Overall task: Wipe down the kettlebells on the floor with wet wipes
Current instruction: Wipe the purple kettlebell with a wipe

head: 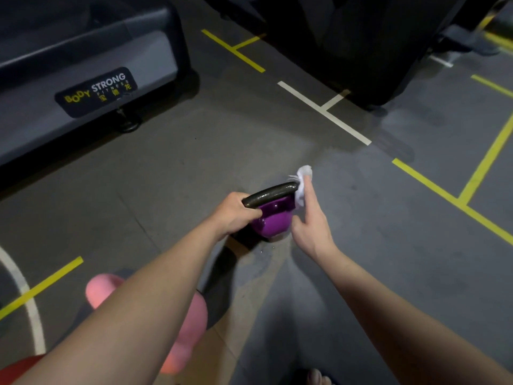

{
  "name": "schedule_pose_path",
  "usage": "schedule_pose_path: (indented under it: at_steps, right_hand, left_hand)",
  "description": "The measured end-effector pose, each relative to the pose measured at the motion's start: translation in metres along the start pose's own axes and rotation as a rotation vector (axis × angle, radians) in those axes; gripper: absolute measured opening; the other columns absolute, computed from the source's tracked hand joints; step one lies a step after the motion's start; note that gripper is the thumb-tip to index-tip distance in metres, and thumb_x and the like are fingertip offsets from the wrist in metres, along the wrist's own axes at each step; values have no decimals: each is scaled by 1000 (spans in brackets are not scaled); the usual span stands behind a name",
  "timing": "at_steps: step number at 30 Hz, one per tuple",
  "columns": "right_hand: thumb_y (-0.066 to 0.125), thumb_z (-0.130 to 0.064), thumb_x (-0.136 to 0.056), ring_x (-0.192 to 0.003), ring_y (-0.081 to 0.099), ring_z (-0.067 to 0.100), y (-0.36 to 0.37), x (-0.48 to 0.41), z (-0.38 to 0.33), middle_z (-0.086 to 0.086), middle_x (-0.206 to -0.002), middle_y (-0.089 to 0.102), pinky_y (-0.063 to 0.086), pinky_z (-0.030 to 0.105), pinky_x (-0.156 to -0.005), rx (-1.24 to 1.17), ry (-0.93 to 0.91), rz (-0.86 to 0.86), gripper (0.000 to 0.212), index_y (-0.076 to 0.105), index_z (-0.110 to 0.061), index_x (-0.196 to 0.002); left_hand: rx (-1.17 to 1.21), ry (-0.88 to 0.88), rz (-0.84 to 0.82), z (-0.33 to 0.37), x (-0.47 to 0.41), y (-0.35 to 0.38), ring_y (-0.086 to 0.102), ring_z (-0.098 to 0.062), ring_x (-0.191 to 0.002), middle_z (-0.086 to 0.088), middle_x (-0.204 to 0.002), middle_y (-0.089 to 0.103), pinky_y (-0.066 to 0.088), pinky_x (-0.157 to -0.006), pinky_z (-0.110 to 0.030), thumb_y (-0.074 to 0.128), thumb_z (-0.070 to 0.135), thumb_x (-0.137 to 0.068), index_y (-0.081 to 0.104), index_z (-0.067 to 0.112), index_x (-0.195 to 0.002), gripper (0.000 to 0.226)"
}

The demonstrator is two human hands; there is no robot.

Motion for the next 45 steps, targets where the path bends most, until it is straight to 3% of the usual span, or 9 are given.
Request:
schedule_pose_path:
  at_steps: [10,14,18,21,25,30,32,39,45]
  right_hand:
    - [45,0,-91,-129,54,17,-2,-5,11,-13,-139,54,38,19,-94,41,29,34,88,18,-48,-158]
    - [46,7,-88,-145,41,20,6,2,-2,-4,-162,36,30,18,-114,96,-190,97,81,29,-27,-159]
    - [41,-6,-101,-125,53,19,-16,-13,-8,-5,-140,58,31,9,-96,137,-172,89,56,44,-35,-148]
    - [42,1,-97,-128,51,20,-36,-19,-18,-13,-146,56,32,12,-97,363,-260,-106,65,39,-29,-155]
    - [36,17,-88,-130,38,-5,-55,-12,-31,-46,-127,31,19,-11,-90,350,-319,-238,79,40,-27,-154]
    - [61,-20,-98,-114,60,9,-87,-48,-39,-14,-132,67,38,18,-88,696,-214,-495,50,57,-47,-140]
    - [73,-30,-92,-106,62,9,-91,-59,-46,-12,-122,73,39,18,-81,767,-194,-561,41,66,-43,-131]
    - [88,-27,-77,-114,67,8,-74,-59,-27,-16,-110,76,45,29,-106,505,-96,-760,39,76,-38,-112]
    - [79,-17,-87,-117,66,5,-79,-50,4,-9,-119,75,47,28,-109,45,-97,-530,40,72,-22,-126]
  left_hand:
    - [-16,-9,-3,-1,1,3,41,1,-40,16,-43,47,32,-44,-17,67,-5,-80,56,18,-57,34]
    - [-33,-4,19,0,0,5,40,1,-40,15,-43,46,33,-46,-20,67,-4,-80,56,17,-55,34]
    - [-67,-1,32,2,0,8,39,3,-40,16,-42,45,33,-47,-20,70,2,-79,57,16,-56,30]
    - [-99,23,16,3,5,11,38,4,-40,15,-44,43,32,-46,-17,70,2,-81,57,17,-60,29]
    - [-115,59,-19,4,7,7,38,3,-39,16,-43,42,30,-45,-14,69,-1,-83,57,19,-62,31]
    - [-177,74,-57,1,6,7,37,5,-40,18,-40,42,32,-48,-19,69,1,-81,53,20,-58,34]
    - [-199,86,-101,1,9,7,37,5,-41,18,-41,41,33,-49,-19,69,-2,-82,52,20,-58,36]
    - [-322,121,-192,2,6,-4,41,0,-46,10,-57,49,36,-53,-26,74,4,-80,64,11,-73,14]
    - [-224,44,-60,17,-3,1,53,-14,-60,1,-63,56,42,-60,-27,71,19,-66,69,7,-76,16]
Point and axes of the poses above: each hand's wrist, its own x-axis away from the middle knuckle, its own y-axis out of the palm, z = x × y, the point moved 3 cm from there along -x, towards the middle knuckle
